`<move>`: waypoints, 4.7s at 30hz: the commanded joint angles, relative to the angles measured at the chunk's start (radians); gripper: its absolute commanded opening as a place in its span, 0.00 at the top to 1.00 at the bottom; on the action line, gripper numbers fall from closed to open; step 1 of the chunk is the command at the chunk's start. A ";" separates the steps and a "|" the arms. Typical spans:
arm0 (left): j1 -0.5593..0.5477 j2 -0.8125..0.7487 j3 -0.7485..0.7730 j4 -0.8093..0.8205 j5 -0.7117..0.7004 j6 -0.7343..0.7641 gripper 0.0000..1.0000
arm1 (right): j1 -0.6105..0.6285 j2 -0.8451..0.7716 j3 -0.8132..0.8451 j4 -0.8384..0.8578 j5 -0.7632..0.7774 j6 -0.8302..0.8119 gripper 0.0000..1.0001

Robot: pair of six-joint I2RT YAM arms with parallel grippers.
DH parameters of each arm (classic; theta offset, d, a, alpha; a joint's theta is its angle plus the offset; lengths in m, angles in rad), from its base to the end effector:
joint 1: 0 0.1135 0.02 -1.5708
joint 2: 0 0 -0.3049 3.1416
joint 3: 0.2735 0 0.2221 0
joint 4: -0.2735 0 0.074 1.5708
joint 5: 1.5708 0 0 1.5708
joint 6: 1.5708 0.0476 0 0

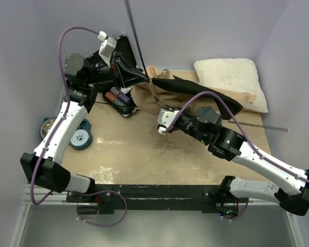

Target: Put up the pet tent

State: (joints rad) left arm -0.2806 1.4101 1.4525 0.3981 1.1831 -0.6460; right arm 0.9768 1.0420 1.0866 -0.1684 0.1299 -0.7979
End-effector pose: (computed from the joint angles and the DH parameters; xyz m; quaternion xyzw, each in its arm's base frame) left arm 0.2429 -0.1159 0.5227 0.3823 0.5227 -0.5804 0.4936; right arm 0.1156 0.1601 0.4313 -0.5528 0.5056 0.0106 0.6623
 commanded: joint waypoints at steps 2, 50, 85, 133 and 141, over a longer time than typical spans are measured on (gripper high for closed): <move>0.006 -0.017 -0.063 -0.191 0.007 0.094 1.00 | 0.013 -0.060 0.095 0.046 -0.127 0.077 0.77; 0.281 -0.278 -0.297 -0.739 -0.103 0.264 0.14 | 0.596 0.605 -0.039 -0.241 -0.449 -0.435 0.56; 0.342 -0.232 -0.311 -0.743 -0.074 0.255 0.13 | 0.594 0.886 0.167 -0.599 -0.559 -0.595 0.58; 0.828 -0.247 -0.324 0.475 0.176 -0.285 0.00 | -0.115 0.371 0.259 0.389 -0.832 0.574 1.00; 0.788 -0.375 -0.475 1.279 0.141 -0.830 0.04 | -0.153 0.401 0.259 0.513 -0.822 0.741 1.00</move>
State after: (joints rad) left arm 0.5125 0.9874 1.0004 1.1748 1.3544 -1.1736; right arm 0.8429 1.4288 1.3350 0.2092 -0.6838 -0.2062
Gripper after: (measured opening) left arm 0.986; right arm 0.026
